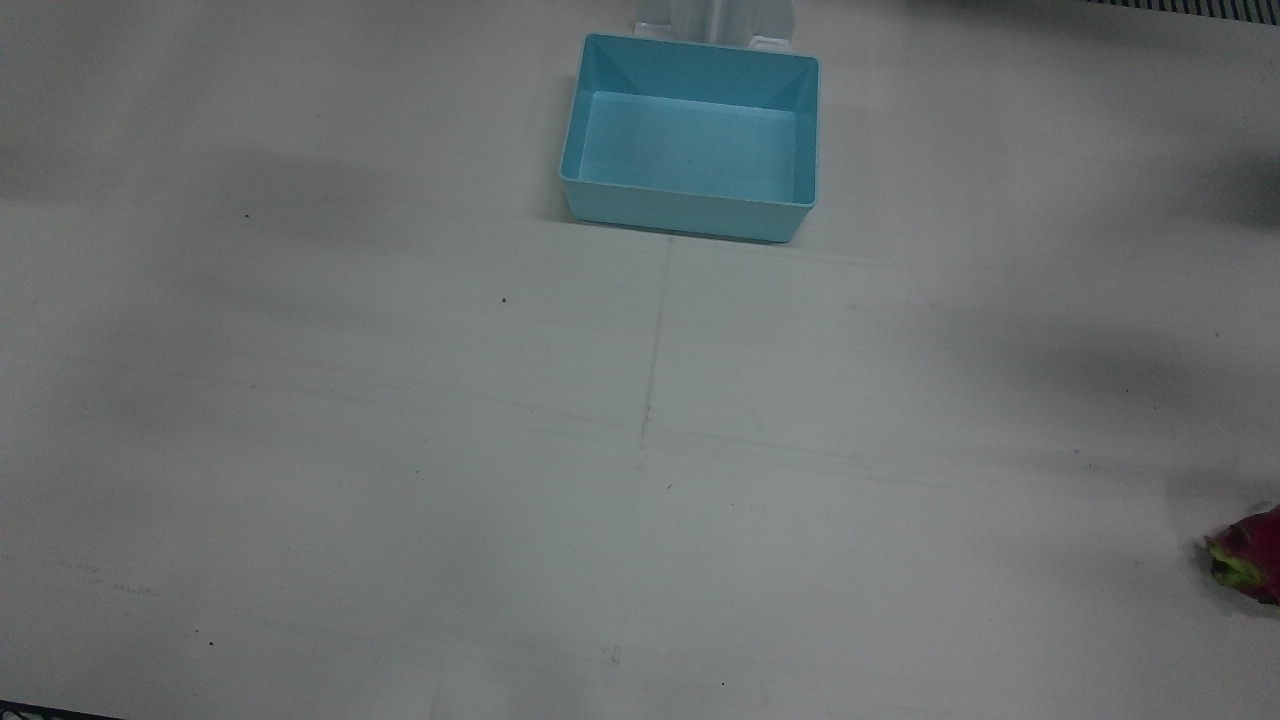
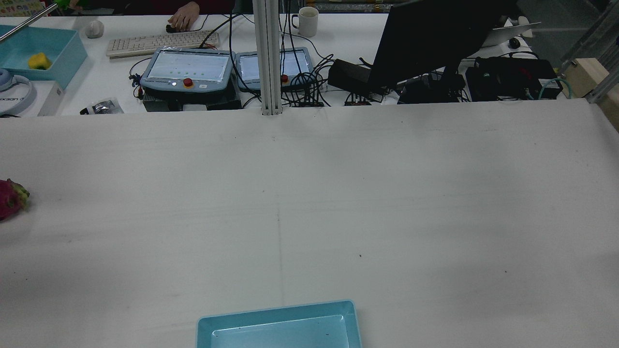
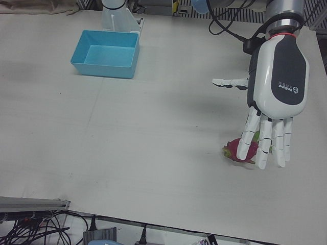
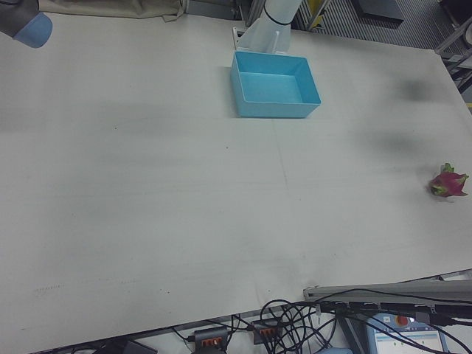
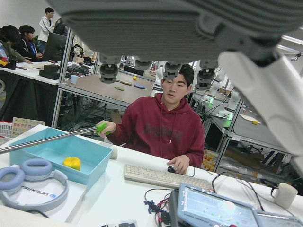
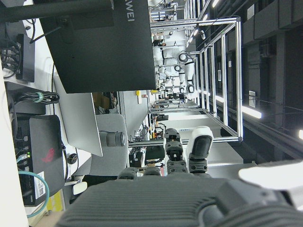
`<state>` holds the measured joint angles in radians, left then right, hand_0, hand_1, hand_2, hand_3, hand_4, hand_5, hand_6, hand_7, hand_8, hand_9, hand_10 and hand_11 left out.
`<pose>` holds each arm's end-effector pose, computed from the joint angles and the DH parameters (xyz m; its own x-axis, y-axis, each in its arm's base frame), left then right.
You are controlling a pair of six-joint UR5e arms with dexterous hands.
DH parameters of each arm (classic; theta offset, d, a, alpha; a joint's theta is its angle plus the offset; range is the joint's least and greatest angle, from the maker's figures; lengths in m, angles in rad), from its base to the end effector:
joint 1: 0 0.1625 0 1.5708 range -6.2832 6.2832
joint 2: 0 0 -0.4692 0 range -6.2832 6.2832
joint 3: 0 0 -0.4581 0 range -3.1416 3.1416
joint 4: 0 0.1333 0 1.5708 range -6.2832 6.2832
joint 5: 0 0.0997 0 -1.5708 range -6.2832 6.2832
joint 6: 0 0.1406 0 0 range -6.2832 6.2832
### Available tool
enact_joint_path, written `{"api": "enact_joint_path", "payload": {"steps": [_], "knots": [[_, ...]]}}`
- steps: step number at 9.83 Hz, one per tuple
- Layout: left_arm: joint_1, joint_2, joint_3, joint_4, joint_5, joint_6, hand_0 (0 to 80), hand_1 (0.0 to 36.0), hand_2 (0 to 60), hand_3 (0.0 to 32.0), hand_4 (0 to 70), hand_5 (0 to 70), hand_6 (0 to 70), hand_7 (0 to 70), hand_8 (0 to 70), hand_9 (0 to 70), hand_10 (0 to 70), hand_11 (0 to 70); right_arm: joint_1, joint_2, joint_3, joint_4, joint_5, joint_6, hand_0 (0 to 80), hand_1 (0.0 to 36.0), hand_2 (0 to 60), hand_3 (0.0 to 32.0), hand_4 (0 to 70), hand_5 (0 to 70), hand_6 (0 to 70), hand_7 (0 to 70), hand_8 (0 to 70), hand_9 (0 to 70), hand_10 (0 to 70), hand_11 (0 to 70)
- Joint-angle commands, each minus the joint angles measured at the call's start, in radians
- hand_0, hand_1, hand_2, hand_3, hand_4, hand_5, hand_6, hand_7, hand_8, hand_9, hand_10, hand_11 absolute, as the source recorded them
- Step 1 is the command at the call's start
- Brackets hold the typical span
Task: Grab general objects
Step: 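Move the left hand toward the pink dragon fruit at the table edge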
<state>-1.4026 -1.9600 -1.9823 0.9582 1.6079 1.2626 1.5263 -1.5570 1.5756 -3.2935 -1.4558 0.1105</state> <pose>-0.0225 -0.6328 0.3883 -0.2720 -0.2090 -0.9393 0.9409 0.1469 -0.3051 0.1231 -0.5957 0.7405 -0.9920 -0.0836 -0.0941 0.1041 -0.1243 -0.9868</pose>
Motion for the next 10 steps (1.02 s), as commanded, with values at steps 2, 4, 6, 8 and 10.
{"api": "enact_joint_path", "payload": {"steps": [2, 4, 6, 8, 10], "knots": [[0.004, 0.125, 0.005, -0.004, 0.0, 0.058, 53.5, 23.2, 4.4, 28.4, 0.0, 2.5, 0.0, 6.4, 0.0, 0.0, 0.0, 0.0, 0.0, 0.0, -0.002, 0.0, 0.0, 0.0, 0.0, 0.0, 0.0, 0.0, 0.0, 0.0, 0.0, 0.0, 0.0, 0.0, 0.0, 0.0], [0.007, 0.144, 0.026, -0.036, 0.0, 0.058, 52.8, 22.2, 3.6, 29.8, 0.0, 3.2, 0.0, 7.1, 0.3, 0.0, 0.0, 0.0, 0.0, 0.0, -0.003, 0.0, 0.0, 0.0, 0.0, 0.0, 0.0, 0.0, 0.0, 0.0, 0.0, 0.0, 0.0, 0.0, 0.0, 0.0], [0.033, 0.158, 0.077, -0.084, -0.005, 0.055, 52.4, 21.5, 2.3, 30.6, 0.0, 2.7, 0.0, 8.9, 0.4, 0.3, 0.0, 0.0, -0.002, 0.0, -0.005, 0.0, 0.0, 0.002, 0.0, 0.0, 0.0, 0.0, 0.0, 0.0, 0.0, 0.0, 0.0, 0.0, 0.0, 0.0], [0.034, 0.159, 0.111, -0.12, -0.006, 0.047, 52.4, 21.5, 2.2, 29.6, 0.0, 2.9, 0.0, 9.1, 0.1, 0.4, 0.0, 0.0, 0.0, 0.0, -0.003, 0.0, 0.0, 0.002, 0.0, 0.0, 0.0, 0.0, 0.0, 0.0, 0.0, 0.0, 0.0, 0.0, 0.0, 0.0], [0.056, 0.168, 0.158, -0.167, -0.013, 0.043, 52.8, 21.5, 1.3, 32.0, 0.0, 4.4, 0.0, 10.0, 0.1, 0.6, 0.0, 0.0, 0.0, 0.0, -0.003, 0.0, 0.0, 0.002, 0.0, 0.0, 0.0, 0.0, 0.0, 0.0, 0.0, 0.0, 0.0, 0.0, 0.0, 0.0]]}}
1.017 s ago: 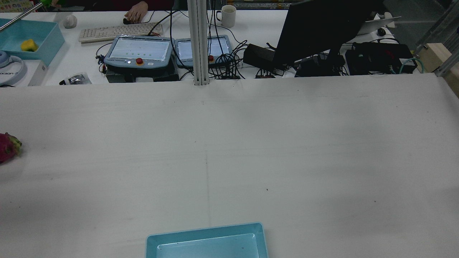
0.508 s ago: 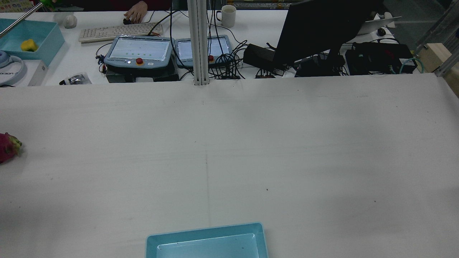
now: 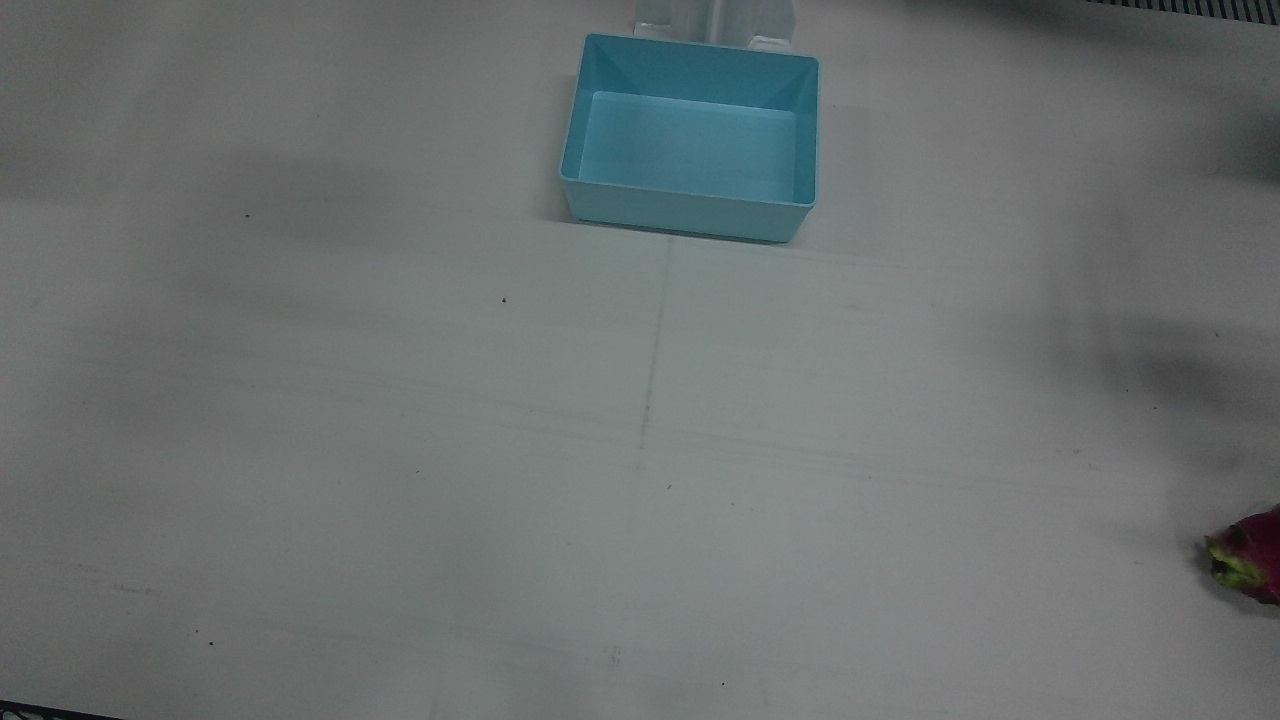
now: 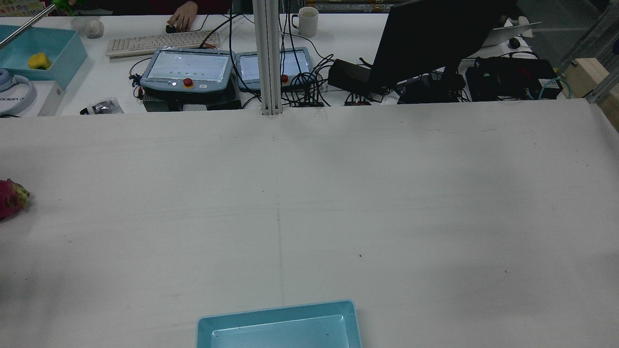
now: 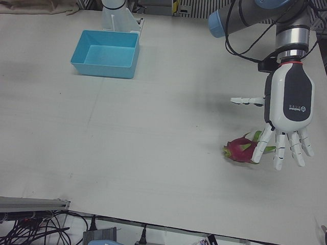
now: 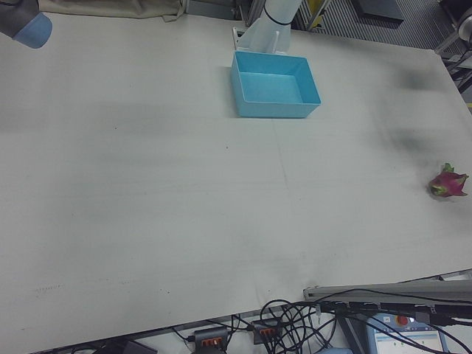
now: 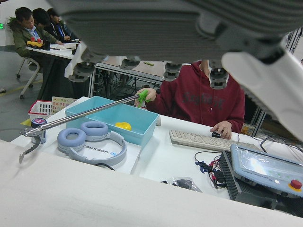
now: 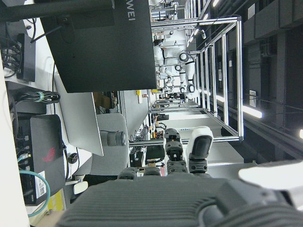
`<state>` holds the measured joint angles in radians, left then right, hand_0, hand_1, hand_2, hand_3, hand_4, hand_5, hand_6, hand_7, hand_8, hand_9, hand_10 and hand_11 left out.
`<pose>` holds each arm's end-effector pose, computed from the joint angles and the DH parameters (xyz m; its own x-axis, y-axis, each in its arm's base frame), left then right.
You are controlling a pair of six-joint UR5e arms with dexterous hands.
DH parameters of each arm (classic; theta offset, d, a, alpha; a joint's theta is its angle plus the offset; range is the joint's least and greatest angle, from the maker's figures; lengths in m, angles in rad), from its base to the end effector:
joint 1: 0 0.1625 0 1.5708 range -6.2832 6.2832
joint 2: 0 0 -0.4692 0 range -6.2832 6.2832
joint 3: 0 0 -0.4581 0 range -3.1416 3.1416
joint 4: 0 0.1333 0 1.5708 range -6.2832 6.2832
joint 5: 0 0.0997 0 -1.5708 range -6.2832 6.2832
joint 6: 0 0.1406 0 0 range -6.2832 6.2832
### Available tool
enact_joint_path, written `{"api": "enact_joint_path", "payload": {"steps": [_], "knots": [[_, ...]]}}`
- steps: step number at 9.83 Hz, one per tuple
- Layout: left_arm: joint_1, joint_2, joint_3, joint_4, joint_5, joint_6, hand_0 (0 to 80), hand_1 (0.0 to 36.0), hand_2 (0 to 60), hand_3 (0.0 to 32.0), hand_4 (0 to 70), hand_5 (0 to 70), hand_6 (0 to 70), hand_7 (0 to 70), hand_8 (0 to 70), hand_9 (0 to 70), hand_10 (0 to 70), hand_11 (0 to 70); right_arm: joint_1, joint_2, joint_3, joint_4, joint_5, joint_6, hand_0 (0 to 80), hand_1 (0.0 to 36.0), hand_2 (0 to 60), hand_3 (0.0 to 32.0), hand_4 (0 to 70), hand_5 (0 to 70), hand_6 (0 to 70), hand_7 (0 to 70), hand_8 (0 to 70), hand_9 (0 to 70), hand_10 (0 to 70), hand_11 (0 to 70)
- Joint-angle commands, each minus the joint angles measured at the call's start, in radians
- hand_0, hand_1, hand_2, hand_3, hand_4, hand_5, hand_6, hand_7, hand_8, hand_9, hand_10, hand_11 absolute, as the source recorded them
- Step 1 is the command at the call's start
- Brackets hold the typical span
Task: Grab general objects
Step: 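Move the left hand toward the pink dragon fruit at the table edge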
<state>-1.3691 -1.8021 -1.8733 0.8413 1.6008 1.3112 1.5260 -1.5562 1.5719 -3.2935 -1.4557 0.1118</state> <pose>-0.0051 -0.6193 0.5237 -0.1913 -0.3452 -0.9188 0.9565 0.1445 -0.2534 0.1229 -0.5958 0.7422 -0.9919 -0.0839 -0.0950 0.1052 -0.1271 -0.9863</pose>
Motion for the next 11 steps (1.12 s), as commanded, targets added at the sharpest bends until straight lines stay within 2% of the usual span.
{"api": "enact_joint_path", "payload": {"steps": [1, 5, 11], "knots": [[0.033, 0.021, 0.054, -0.066, -0.007, -0.006, 53.0, 22.0, 1.9, 32.0, 0.0, 5.4, 0.0, 9.6, 0.2, 0.5, 0.0, 0.0, 0.0, 0.001, 0.0, 0.0, 0.0, 0.0, 0.0, 0.0, 0.0, 0.0, 0.0, 0.0, 0.0, 0.0, 0.0, 0.0, 0.0, 0.0], [0.048, 0.036, 0.065, -0.079, -0.024, -0.007, 53.9, 22.6, 2.2, 32.0, 0.0, 7.4, 0.0, 11.3, 0.5, 0.8, 0.0, 0.0, 0.0, 0.001, 0.0, 0.0, 0.0, 0.0, 0.0, 0.0, 0.0, 0.0, 0.0, 0.0, 0.0, 0.0, 0.0, 0.0, 0.0, 0.0], [0.059, 0.055, 0.066, -0.085, -0.033, -0.009, 53.2, 21.8, 1.1, 32.0, 0.0, 6.5, 0.0, 11.2, 0.3, 0.8, 0.0, 0.0, 0.0, 0.001, 0.0, 0.0, 0.0, 0.0, 0.0, 0.0, 0.0, 0.0, 0.0, 0.0, 0.0, 0.0, 0.0, 0.0, 0.0, 0.0]]}}
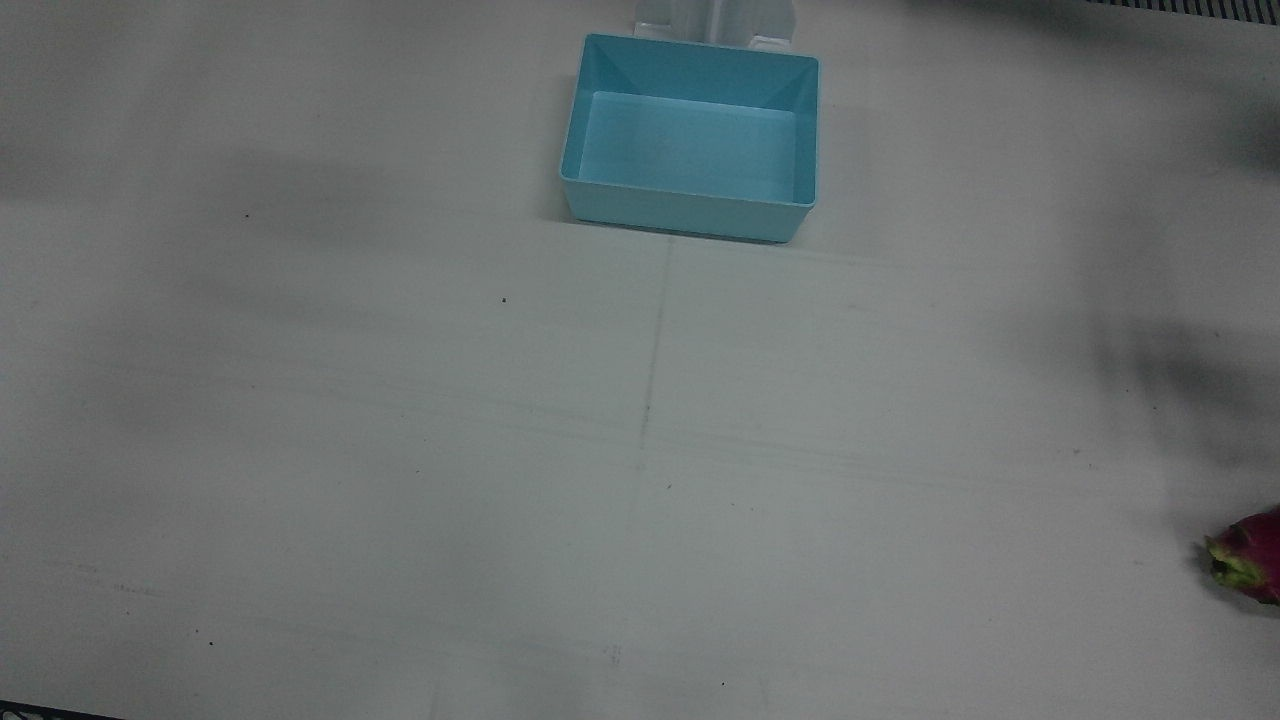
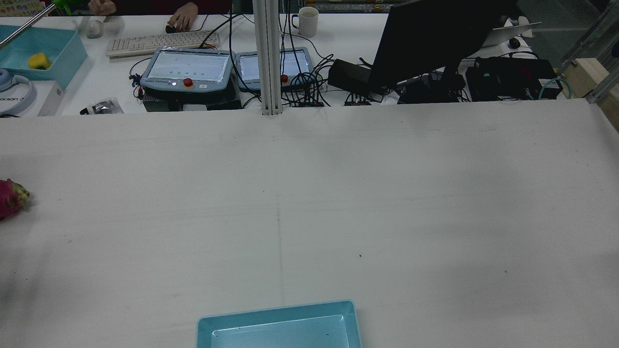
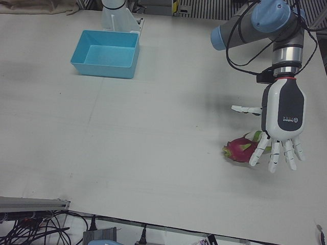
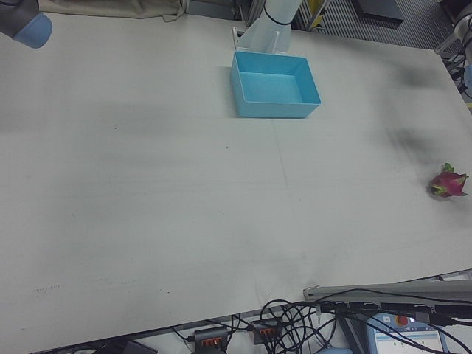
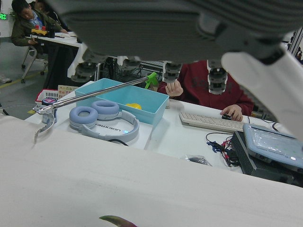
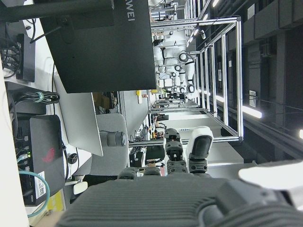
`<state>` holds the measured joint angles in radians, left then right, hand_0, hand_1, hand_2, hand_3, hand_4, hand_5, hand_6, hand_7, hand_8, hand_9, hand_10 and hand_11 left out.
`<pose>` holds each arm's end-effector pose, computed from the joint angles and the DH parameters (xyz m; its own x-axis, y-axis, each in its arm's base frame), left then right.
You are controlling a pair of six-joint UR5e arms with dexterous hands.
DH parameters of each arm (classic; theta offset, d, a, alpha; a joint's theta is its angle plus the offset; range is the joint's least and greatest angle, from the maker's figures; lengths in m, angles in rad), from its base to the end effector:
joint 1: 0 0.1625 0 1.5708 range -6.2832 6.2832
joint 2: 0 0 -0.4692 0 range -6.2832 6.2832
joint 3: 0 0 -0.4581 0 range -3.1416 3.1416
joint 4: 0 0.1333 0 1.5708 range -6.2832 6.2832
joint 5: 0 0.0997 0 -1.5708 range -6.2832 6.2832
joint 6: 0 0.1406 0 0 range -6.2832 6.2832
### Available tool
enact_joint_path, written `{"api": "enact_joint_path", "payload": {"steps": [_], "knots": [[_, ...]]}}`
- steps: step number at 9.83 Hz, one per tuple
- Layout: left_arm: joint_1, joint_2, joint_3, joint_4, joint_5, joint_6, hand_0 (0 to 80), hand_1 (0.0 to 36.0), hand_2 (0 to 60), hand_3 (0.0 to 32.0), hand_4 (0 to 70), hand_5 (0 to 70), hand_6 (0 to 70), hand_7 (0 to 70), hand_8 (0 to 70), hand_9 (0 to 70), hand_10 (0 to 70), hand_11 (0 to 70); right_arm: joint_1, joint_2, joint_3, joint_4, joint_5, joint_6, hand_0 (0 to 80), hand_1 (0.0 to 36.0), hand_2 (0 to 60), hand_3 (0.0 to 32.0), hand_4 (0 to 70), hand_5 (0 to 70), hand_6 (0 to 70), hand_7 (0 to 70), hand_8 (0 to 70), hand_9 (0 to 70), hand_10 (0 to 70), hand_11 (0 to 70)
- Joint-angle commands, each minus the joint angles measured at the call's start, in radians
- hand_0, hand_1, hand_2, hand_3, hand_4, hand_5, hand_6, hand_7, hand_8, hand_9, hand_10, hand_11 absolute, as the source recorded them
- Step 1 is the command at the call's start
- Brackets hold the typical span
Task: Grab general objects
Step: 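Move the left hand toward the pink dragon fruit at the table edge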
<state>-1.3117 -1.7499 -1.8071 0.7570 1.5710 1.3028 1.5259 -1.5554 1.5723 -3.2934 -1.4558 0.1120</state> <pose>0.0254 -0.6159 0.5804 -0.1732 -0.3801 -0.9086 0.9548 0.1615 -0.2496 0.1228 -0.5964 0.7415 -0.9919 -0.0836 -0.0954 0.1055 -0.1258 -0.9864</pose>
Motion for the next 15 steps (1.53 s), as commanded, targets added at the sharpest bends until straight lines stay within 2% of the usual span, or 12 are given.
{"api": "enact_joint_path", "payload": {"steps": [1, 11, 13, 14, 15], "knots": [[0.002, 0.003, 0.0, -0.001, -0.003, 0.0, 53.3, 21.7, 1.0, 31.8, 0.0, 6.3, 0.0, 10.8, 0.3, 0.7, 0.0, 0.0, 0.0, 0.0, 0.0, 0.0, 0.0, -0.002, 0.0, 0.0, 0.0, 0.0, 0.0, 0.0, 0.0, 0.0, 0.0, 0.0, 0.0, 0.0], [0.0, 0.004, 0.005, -0.011, -0.003, 0.0, 52.4, 20.5, 0.0, 31.4, 0.0, 6.0, 0.0, 10.1, 0.3, 0.6, 0.0, 0.0, 0.0, 0.0, 0.0, 0.0, 0.0, 0.0, 0.0, 0.0, 0.0, 0.0, 0.0, 0.0, 0.0, 0.0, 0.0, 0.0, 0.0, 0.0], [0.002, 0.03, 0.024, -0.051, -0.014, 0.0, 52.1, 20.5, 0.0, 31.4, 0.0, 5.7, 0.0, 10.5, 0.4, 0.7, 0.0, 0.0, 0.0, -0.002, 0.0, 0.0, 0.0, 0.0, 0.0, 0.0, 0.0, 0.0, 0.0, 0.0, 0.0, 0.0, 0.0, 0.0, 0.0, 0.0], [0.002, 0.035, 0.034, -0.067, -0.017, 0.0, 51.6, 19.9, 0.0, 26.8, 0.0, 4.1, 0.0, 10.9, 0.5, 0.7, 0.0, 0.0, 0.0, 0.0, 0.0, 0.0, 0.0, 0.0, 0.0, 0.0, 0.0, 0.0, 0.0, 0.0, 0.0, 0.0, 0.0, 0.0, 0.0, 0.0], [0.002, 0.035, 0.048, -0.085, -0.017, -0.002, 52.0, 20.1, 0.0, 28.0, 0.0, 4.1, 0.0, 10.8, 0.5, 0.7, 0.0, 0.0, 0.0, 0.0, -0.002, 0.0, 0.0, 0.0, 0.0, 0.0, 0.0, 0.0, 0.0, 0.0, 0.0, 0.0, 0.0, 0.0, 0.0, 0.0]]}}
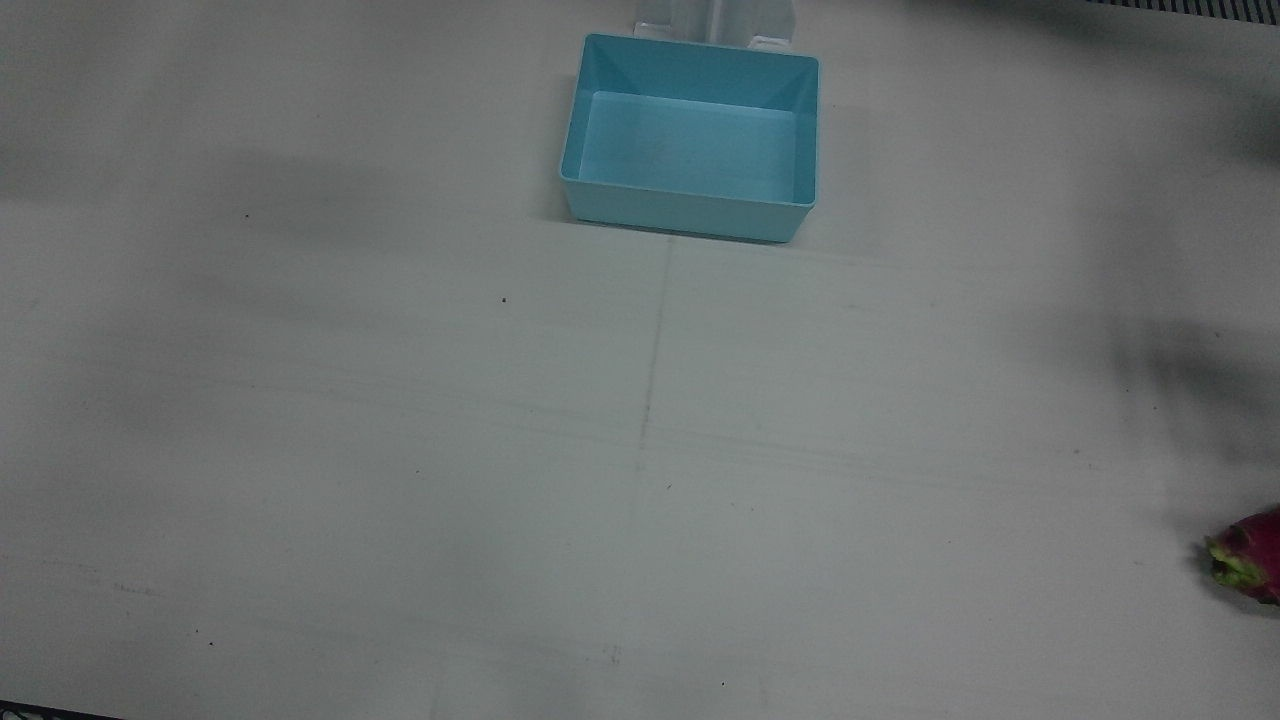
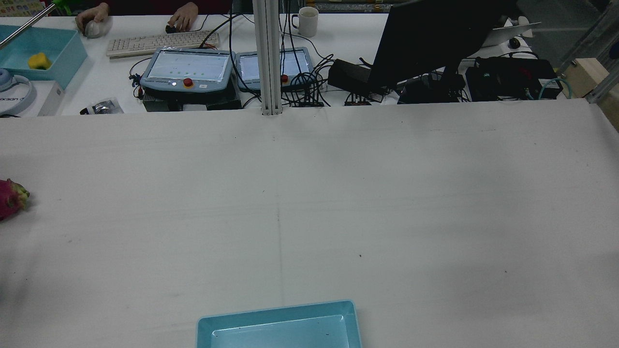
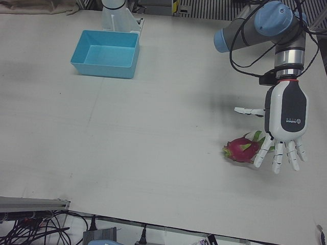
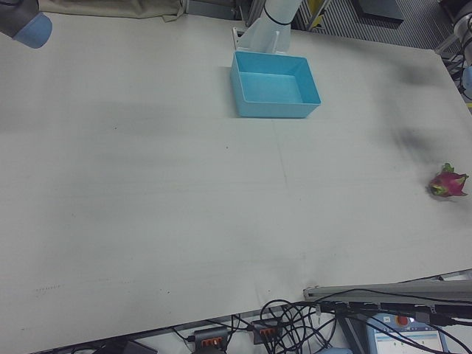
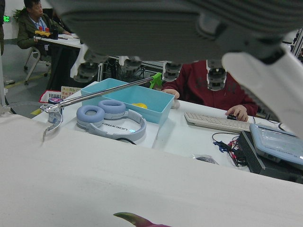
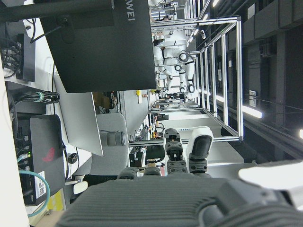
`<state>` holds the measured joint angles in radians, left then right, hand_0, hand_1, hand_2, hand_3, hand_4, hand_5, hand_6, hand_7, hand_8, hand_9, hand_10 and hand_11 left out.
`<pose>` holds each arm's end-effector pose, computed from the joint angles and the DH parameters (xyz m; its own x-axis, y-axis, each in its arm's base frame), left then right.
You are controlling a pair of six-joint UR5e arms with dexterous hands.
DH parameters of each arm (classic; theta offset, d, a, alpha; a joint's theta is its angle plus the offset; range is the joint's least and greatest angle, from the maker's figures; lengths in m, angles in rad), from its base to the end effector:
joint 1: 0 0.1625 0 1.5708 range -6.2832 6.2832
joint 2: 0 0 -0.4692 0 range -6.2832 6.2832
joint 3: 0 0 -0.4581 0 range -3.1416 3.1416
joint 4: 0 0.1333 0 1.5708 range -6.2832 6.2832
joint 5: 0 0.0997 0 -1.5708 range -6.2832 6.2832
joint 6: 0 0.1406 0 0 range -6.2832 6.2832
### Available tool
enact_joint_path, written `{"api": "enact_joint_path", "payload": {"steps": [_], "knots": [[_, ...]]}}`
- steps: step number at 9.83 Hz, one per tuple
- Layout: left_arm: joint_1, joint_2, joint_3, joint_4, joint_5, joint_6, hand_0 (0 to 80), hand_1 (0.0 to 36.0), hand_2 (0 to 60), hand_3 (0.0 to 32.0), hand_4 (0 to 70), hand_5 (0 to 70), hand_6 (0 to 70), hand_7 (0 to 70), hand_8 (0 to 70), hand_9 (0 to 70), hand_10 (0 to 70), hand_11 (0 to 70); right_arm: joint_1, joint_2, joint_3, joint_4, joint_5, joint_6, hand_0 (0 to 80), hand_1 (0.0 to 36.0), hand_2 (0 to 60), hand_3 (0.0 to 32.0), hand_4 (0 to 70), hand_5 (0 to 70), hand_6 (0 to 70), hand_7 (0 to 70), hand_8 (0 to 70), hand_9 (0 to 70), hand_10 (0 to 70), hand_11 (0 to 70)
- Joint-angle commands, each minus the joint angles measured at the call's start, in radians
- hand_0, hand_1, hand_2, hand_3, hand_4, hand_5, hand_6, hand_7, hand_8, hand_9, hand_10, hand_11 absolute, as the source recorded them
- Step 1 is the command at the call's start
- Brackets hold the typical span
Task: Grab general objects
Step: 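Move the left hand toward the pink dragon fruit at the table edge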
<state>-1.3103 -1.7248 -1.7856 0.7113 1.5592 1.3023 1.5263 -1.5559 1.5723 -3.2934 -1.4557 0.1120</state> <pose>0.0237 -0.6128 0.6021 -0.1737 -0.3784 -0.9092 0.9572 0.1521 -0.2461 0.1231 -0.5960 0.7418 -0.9919 -0.0841 -0.0953 0.1055 -0.1262 -0.9864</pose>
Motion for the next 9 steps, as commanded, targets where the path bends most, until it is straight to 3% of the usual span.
{"api": "enact_joint_path", "payload": {"steps": [1, 3, 4, 6, 7, 9], "knots": [[0.0, 0.01, 0.04, -0.055, -0.005, -0.021, 51.9, 20.2, 0.0, 28.2, 0.0, 4.7, 0.0, 10.8, 0.6, 0.7, 0.0, 0.0, 0.0, -0.001, -0.002, 0.0, 0.0, 0.0, 0.0, 0.0, 0.0, 0.0, 0.0, 0.0, 0.0, 0.0, 0.0, 0.0, 0.0, 0.0], [0.005, 0.008, 0.038, -0.058, -0.007, -0.054, 51.7, 20.0, 0.0, 27.2, 0.0, 4.8, 0.0, 11.3, 0.6, 0.8, 0.0, 0.0, 0.0, 0.0, 0.0, 0.0, 0.0, 0.0, 0.0, 0.0, 0.0, 0.0, 0.0, 0.0, 0.0, 0.0, 0.0, 0.0, 0.0, 0.0], [0.038, 0.008, 0.04, -0.067, -0.013, -0.076, 52.1, 20.5, 0.2, 28.4, 0.0, 6.0, 0.0, 12.1, 0.7, 1.0, 0.0, 0.0, 0.0, 0.0, 0.002, 0.0, 0.0, -0.002, 0.0, 0.0, 0.0, 0.0, 0.0, 0.0, 0.0, 0.0, 0.0, 0.0, 0.0, 0.0], [0.135, 0.008, 0.04, -0.067, -0.106, -0.081, 52.9, 21.0, 0.1, 30.8, 0.0, 6.4, 0.0, 12.0, 0.3, 1.0, 0.0, 0.0, 0.0, 0.0, 0.0, 0.0, 0.0, -0.002, 0.0, 0.0, 0.0, 0.0, 0.0, 0.0, 0.0, 0.0, 0.0, 0.0, 0.0, 0.0], [0.138, 0.008, 0.04, -0.067, -0.119, -0.081, 53.7, 21.8, 0.5, 31.6, 0.0, 7.6, 0.0, 12.8, 0.3, 1.1, 0.0, 0.0, 0.0, 0.0, 0.0, 0.0, 0.0, 0.0, 0.0, 0.0, 0.0, 0.0, 0.0, 0.0, 0.0, 0.0, 0.0, 0.0, 0.0, 0.0], [0.138, 0.01, 0.067, -0.087, -0.137, -0.081, 52.0, 20.2, 0.0, 32.0, 0.0, 4.8, 0.0, 10.6, 0.3, 0.7, 0.0, 0.0, 0.0, 0.0, 0.002, 0.0, 0.0, -0.002, 0.0, 0.0, 0.0, 0.0, 0.0, 0.0, 0.0, 0.0, 0.0, 0.0, 0.0, 0.0]]}}
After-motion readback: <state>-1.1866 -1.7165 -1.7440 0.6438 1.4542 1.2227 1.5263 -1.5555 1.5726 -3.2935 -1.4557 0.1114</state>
